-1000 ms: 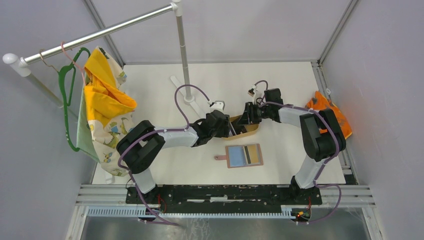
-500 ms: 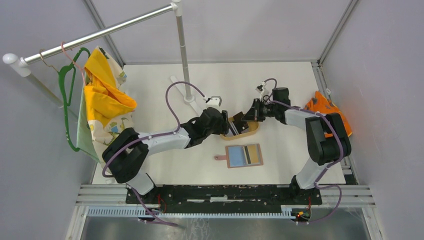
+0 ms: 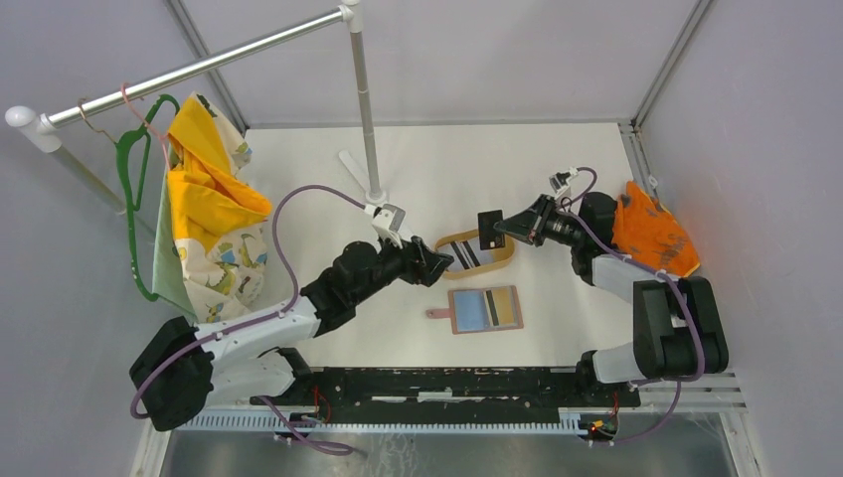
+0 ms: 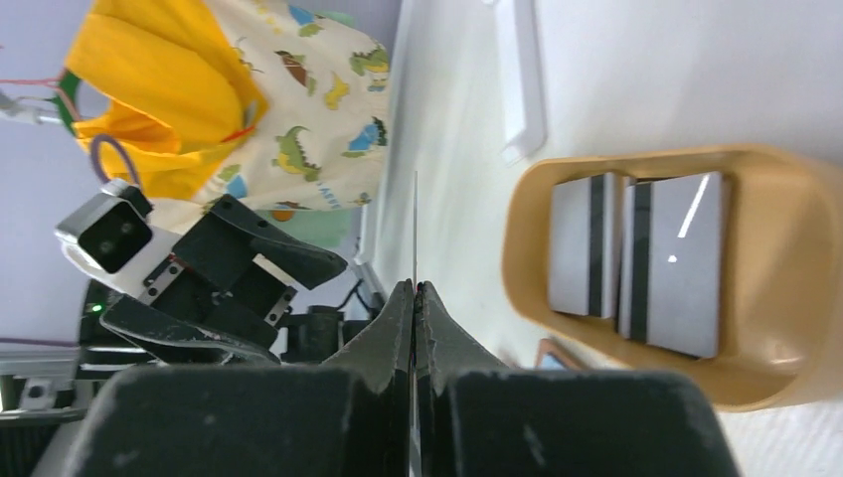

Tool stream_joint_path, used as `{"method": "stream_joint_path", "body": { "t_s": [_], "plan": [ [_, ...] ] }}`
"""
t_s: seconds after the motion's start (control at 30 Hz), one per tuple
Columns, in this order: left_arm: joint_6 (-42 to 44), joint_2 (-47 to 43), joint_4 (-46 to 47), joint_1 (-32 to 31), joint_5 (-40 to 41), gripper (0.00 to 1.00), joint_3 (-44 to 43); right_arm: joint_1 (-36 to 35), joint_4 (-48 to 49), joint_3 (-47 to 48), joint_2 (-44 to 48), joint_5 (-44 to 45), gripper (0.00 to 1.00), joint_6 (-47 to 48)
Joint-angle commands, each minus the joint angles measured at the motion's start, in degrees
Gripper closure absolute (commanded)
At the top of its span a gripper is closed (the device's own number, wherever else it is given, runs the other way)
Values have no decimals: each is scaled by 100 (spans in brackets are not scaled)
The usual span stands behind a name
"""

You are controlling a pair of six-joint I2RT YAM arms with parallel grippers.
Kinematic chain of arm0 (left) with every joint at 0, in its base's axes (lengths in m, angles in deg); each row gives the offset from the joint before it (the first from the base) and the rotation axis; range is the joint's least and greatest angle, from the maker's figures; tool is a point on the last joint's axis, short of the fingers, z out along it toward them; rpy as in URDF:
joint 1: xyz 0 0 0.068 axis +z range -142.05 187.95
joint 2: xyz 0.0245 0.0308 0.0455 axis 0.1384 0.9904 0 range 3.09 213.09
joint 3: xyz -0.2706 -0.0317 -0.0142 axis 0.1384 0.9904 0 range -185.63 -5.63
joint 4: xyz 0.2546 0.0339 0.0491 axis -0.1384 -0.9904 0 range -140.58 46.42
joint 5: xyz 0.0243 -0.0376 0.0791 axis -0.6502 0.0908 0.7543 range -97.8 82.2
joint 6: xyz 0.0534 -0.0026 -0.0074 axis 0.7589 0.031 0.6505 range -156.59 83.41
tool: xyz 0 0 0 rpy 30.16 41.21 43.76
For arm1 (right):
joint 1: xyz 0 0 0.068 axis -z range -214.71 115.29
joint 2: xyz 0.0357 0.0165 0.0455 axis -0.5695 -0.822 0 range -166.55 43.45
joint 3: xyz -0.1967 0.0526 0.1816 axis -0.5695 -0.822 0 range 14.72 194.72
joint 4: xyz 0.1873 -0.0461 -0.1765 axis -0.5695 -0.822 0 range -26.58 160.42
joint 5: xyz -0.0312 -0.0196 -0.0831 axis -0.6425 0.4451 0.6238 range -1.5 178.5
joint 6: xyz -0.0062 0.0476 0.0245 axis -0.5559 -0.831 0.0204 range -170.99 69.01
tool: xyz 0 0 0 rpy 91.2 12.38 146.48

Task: Put the credit cards into the card holder
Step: Pick up the credit card from the storage box.

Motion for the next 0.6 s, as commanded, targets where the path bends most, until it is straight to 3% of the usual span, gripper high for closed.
{"method": "stream_joint_path", "body": {
  "t_s": [0.0, 0.07, 0.17, 0.23, 0.43, 0.57],
  "plan": [
    [260, -235, 1241, 109, -1028, 17, 121, 11, 1267, -320, 540, 16, 100, -1482],
    [-81, -209, 1022, 187, -1159, 15, 44, 17, 1412, -479, 723, 91, 100, -1807],
    [-577, -204, 1621, 284, -1647, 4, 257, 16, 1575, -707, 986, 209, 100, -2173],
    [-803, -133, 1886, 313, -1811, 1, 316, 15, 1651, -752, 1099, 214, 100, -2236],
    [-1428, 388, 2457, 387, -2447, 3, 128, -12, 1804, -779, 1220, 142, 100, -2414],
    [-1809, 842, 3158, 446, -2777, 10, 40, -74, 1869, -756, 1205, 57, 100, -2431]
  ]
}}
